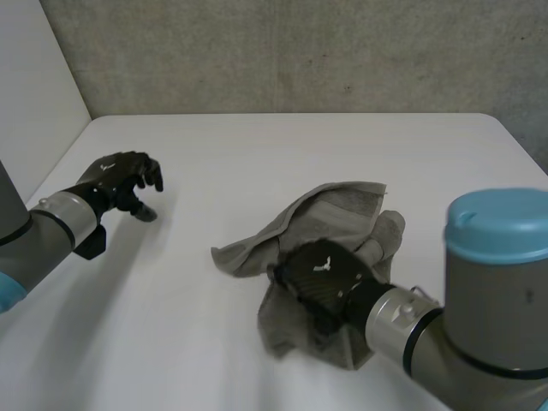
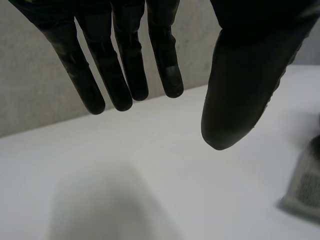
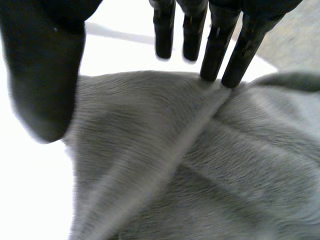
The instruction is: Fold the towel.
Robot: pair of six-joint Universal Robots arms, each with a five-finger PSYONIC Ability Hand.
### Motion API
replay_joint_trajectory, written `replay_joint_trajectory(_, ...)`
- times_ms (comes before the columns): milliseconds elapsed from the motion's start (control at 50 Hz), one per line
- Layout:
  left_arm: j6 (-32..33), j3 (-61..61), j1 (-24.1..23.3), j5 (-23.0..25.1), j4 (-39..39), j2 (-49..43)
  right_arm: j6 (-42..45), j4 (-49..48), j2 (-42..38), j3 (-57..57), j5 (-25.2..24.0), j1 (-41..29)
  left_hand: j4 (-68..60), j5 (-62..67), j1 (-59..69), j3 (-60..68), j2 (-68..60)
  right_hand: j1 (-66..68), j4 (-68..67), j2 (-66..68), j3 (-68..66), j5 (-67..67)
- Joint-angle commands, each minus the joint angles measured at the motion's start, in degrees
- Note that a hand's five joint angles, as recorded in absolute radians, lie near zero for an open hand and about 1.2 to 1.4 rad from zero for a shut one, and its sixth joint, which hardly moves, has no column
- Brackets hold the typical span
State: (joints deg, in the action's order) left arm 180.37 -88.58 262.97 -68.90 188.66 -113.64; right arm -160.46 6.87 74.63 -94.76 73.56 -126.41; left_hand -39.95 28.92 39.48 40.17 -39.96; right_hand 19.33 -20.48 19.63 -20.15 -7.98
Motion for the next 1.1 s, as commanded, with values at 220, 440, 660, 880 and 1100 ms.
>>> replay_joint_trajectory(220, -0.28, 6.57, -16.88, -0.01, 0.05, 0.08, -2.57, 0.07, 8.69, 0.63, -0.17, 21.89, 8.54, -7.51, -8.07, -8.77, 8.55, -9.33, 10.48, -9.63, 10.15, 7.98)
replay_joint_trajectory(440, 0.60, 15.62, -26.46, 4.02, 0.13, -10.46, -1.79, 0.07, 8.60, -5.95, -0.87, 26.13, 9.71, -8.68, -9.24, -9.94, 9.73, -9.33, 10.48, -9.63, 10.15, 7.98)
replay_joint_trajectory(660, 6.48, 11.67, -26.37, 21.62, -0.39, -7.92, -1.43, -0.55, 10.27, -11.15, -4.91, 30.78, 9.88, -8.85, -9.42, -10.11, 9.90, -9.33, 10.48, -9.63, 10.15, 7.98)
replay_joint_trajectory(880, 20.35, 9.47, -25.49, 23.11, -3.29, -7.74, -1.95, -0.02, 11.94, -14.75, -7.90, 32.45, 9.21, -8.18, -8.74, -9.44, 9.23, -9.33, 10.48, -9.63, 10.15, 7.98)
replay_joint_trajectory(1100, 34.07, 10.88, -25.67, 17.76, -4.53, -10.99, -4.41, -0.02, 12.82, -19.94, -8.25, 28.69, 8.20, -7.17, -7.73, -8.43, 8.22, -9.33, 10.48, -9.63, 10.15, 7.98)
